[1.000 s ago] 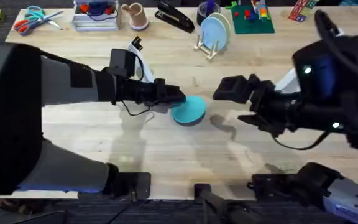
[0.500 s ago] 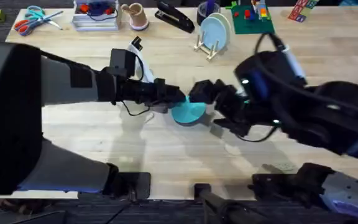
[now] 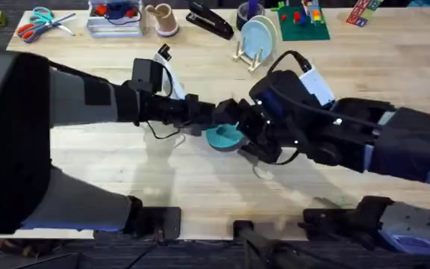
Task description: Pick up the plates from the table one by one and place each into a slot on the dish rack.
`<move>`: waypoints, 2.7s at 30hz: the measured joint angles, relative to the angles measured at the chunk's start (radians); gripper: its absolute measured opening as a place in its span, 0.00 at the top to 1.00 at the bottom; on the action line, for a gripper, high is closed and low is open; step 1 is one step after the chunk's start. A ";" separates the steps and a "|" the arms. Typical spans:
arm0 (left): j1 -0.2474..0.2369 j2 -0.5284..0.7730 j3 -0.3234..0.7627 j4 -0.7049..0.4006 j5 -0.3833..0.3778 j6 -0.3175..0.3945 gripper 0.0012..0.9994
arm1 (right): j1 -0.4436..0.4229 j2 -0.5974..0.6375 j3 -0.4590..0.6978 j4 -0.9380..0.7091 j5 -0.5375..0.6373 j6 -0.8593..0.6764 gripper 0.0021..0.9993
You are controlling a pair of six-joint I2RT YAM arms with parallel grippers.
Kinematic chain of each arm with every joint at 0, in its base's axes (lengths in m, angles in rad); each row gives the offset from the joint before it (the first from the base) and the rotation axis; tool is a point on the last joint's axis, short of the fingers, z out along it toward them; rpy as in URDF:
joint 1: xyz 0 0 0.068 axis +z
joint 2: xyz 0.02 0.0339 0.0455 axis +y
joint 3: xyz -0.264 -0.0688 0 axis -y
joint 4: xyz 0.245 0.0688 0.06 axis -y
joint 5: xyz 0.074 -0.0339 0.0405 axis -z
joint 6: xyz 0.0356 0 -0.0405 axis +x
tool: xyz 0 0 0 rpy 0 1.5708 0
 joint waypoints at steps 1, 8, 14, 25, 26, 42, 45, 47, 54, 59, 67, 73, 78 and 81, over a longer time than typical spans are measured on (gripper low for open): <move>0.000 0.000 0.000 0.000 0.000 0.000 0.96 | 0.000 0.007 0.000 0.005 0.000 0.005 0.01; 0.000 0.000 0.000 0.000 0.000 0.000 0.96 | 0.000 0.070 0.000 0.038 -0.005 0.062 0.14; 0.000 0.000 0.000 0.000 0.000 0.000 0.96 | 0.000 0.085 0.000 0.041 -0.007 0.103 0.38; 0.002 0.000 0.002 0.001 0.000 0.000 0.96 | 0.000 0.065 0.000 0.060 -0.007 0.124 0.91; 0.002 0.000 0.002 0.001 0.000 0.000 0.96 | 0.000 0.061 0.000 0.065 -0.006 0.125 0.93; 0.003 0.000 0.003 0.006 0.001 0.000 0.96 | 0.000 0.051 0.000 0.071 0.000 0.123 0.97; 0.002 -0.007 0.003 0.005 -0.008 0.003 0.96 | -0.002 0.028 0.000 0.063 0.022 0.092 0.97; -0.002 -0.015 0.002 -0.003 -0.029 0.007 0.96 | -0.004 0.005 -0.002 0.041 0.046 0.063 0.97; -0.003 -0.159 0.000 -0.023 -0.098 0.009 0.96 | -0.033 -0.094 -0.010 0.030 0.123 -0.077 0.97; -0.003 -0.305 0.010 -0.173 -0.162 0.033 0.96 | -0.076 -0.153 -0.010 0.027 0.132 -0.210 0.97; -0.003 -0.438 0.194 -0.639 -0.360 0.178 0.96 | -0.186 -0.219 0.039 -0.252 0.128 -0.432 0.97; -0.003 -0.458 0.377 -0.875 -0.490 0.286 0.96 | -0.271 -0.220 0.214 -0.427 0.128 -0.673 0.97; -0.003 -0.458 0.484 -0.980 -0.556 0.324 0.96 | -0.341 -0.225 0.350 -0.522 0.128 -0.907 0.97; -0.003 -0.458 0.539 -1.033 -0.576 0.337 0.96 | -0.372 -0.225 0.419 -0.552 0.128 -1.043 0.97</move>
